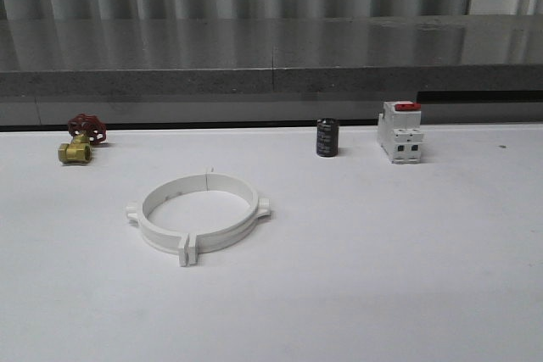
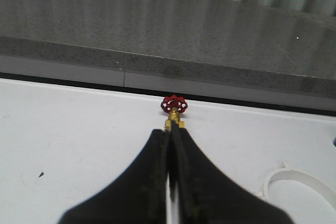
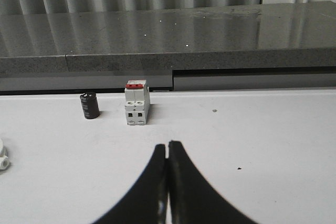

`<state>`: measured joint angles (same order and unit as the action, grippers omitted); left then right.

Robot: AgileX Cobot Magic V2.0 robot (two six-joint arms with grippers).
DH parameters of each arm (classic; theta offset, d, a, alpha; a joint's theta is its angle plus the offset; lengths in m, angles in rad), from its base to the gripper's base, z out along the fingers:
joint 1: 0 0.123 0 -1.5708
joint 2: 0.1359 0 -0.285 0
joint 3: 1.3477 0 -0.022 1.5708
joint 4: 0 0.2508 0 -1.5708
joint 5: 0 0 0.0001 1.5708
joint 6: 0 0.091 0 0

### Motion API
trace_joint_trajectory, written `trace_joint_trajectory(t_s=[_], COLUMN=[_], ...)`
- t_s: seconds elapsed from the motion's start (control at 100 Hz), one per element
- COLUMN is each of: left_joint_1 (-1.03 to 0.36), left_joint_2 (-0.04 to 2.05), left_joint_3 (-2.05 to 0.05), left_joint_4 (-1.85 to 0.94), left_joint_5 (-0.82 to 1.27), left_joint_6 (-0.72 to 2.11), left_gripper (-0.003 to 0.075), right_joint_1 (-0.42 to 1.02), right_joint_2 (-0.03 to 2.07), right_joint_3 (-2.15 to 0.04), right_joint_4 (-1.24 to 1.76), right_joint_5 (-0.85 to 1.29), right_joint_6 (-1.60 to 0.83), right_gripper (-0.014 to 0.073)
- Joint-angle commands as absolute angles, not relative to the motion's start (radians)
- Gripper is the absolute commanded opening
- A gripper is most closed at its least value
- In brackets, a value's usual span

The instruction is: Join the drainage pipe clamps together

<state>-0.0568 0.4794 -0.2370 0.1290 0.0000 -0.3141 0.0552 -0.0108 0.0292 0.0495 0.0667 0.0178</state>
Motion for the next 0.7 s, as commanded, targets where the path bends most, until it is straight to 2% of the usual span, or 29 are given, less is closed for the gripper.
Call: trace_joint_trajectory(t_s=[0.0,0.14,0.34,0.47,0.69], left_joint_1=[-0.021,0.024,0.018,0.014,0.014], left_joint_2=[0.416,0.281,0.085,-0.032,-0.037], left_joint_3=[-0.190,-0.073,0.045,0.042,0.042], left_joint_4=[0.130,0.132,0.138,0.147,0.178], left_joint_5=[-0.126,-0.128,-0.124,-0.020,-0.008], left_joint_6=[-0.317,-0.317,-0.317,-0.317,-0.317], left_gripper=[-0.0020,-0.0020,-0.0020,-0.0020,-0.0020], right_joint_1=[0.057,0.057,0.057,0.057,0.057], right_joint_2=[-0.029,-0.029,-0.029,-0.029,-0.029], right_joint_3=[0.009,0.009,0.009,0.009,0.009], right_joint_4=[0.051,0.051,0.051,0.051,0.051], right_joint_5=[-0.012,-0.012,-0.012,-0.011,-0.011], right_joint_6=[0.017,0.017,0.017,0.017,0.017], right_gripper=[-0.0067,-0.0067,-0.0067,-0.0067,-0.0067])
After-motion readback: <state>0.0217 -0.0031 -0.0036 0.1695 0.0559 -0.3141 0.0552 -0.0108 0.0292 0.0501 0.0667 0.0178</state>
